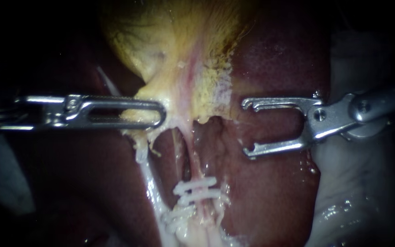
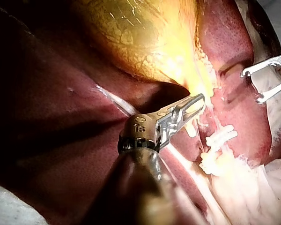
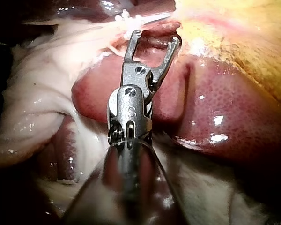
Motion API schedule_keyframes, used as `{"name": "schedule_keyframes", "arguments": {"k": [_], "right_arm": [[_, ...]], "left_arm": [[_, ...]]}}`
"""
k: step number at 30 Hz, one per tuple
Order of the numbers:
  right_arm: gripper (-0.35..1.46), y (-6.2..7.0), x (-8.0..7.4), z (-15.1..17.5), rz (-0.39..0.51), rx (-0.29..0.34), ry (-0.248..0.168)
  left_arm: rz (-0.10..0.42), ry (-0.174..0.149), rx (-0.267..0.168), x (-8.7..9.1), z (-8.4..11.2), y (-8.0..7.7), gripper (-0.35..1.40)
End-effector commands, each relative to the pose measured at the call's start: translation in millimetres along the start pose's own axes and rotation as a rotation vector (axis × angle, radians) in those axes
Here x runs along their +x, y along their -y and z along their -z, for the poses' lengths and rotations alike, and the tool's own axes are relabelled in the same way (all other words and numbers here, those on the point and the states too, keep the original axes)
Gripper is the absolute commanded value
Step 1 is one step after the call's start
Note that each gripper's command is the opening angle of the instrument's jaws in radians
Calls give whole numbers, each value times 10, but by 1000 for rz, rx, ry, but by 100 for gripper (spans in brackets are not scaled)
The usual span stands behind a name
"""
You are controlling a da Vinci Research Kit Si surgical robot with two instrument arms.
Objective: Going back second clip right tube
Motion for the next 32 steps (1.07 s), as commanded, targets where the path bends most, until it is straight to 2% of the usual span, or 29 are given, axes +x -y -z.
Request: {"name": "schedule_keyframes", "arguments": {"k": [1,8,15,22,32], "right_arm": [[50,0,0,0,0,0,0],[50,1,-1,2,1,1,0],[50,2,-2,4,1,2,-1],[50,2,-1,4,1,2,-1],[50,3,0,4,1,2,-1]], "left_arm": [[1,-1,3,0,-5,-3,-35],[12,-5,10,5,-40,-16,-35],[23,-17,12,11,-65,-22,-35],[26,-20,11,12,-69,-28,-35],[26,-20,11,12,-68,-27,-35]]}}
